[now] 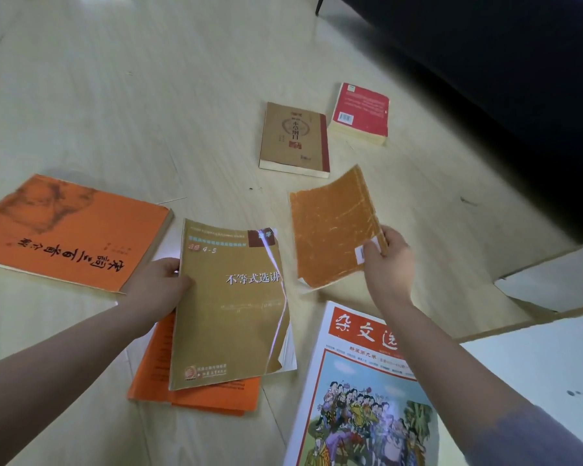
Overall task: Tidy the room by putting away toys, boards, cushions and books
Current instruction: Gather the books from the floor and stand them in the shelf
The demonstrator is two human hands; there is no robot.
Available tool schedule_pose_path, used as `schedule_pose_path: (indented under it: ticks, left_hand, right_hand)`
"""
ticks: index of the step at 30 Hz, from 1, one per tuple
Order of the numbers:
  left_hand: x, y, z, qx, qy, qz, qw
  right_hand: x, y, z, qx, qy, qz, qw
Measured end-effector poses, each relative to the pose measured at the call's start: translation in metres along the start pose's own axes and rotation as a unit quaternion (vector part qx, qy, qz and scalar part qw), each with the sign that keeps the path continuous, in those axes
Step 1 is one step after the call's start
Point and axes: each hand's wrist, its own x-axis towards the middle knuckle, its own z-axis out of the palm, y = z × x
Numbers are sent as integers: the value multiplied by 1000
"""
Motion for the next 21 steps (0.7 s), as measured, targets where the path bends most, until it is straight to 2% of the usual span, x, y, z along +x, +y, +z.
schedule_pose_path:
  ticks: [3,7,14,18,21]
  left_hand:
    - [-3,7,1,34,9,20,999]
    - [-5,11,3,32,9,7,999]
    - [-13,2,-3,-22,0,-9,1000]
    - [-12,-2,-6,-128,-34,-36,991]
    - [-11,-2,-5,-170,-49,-36,983]
  right_hand:
    - [-12,-24,-16,6,28,-129,991]
    - [-35,-40,-19,-25,35,-272,961]
    - [-69,-66,-45,51,67,-373,924]
    - [-107,-71,-33,-16,-47,-446,894]
    - [-121,-48,-13,-91,-149,-445,878]
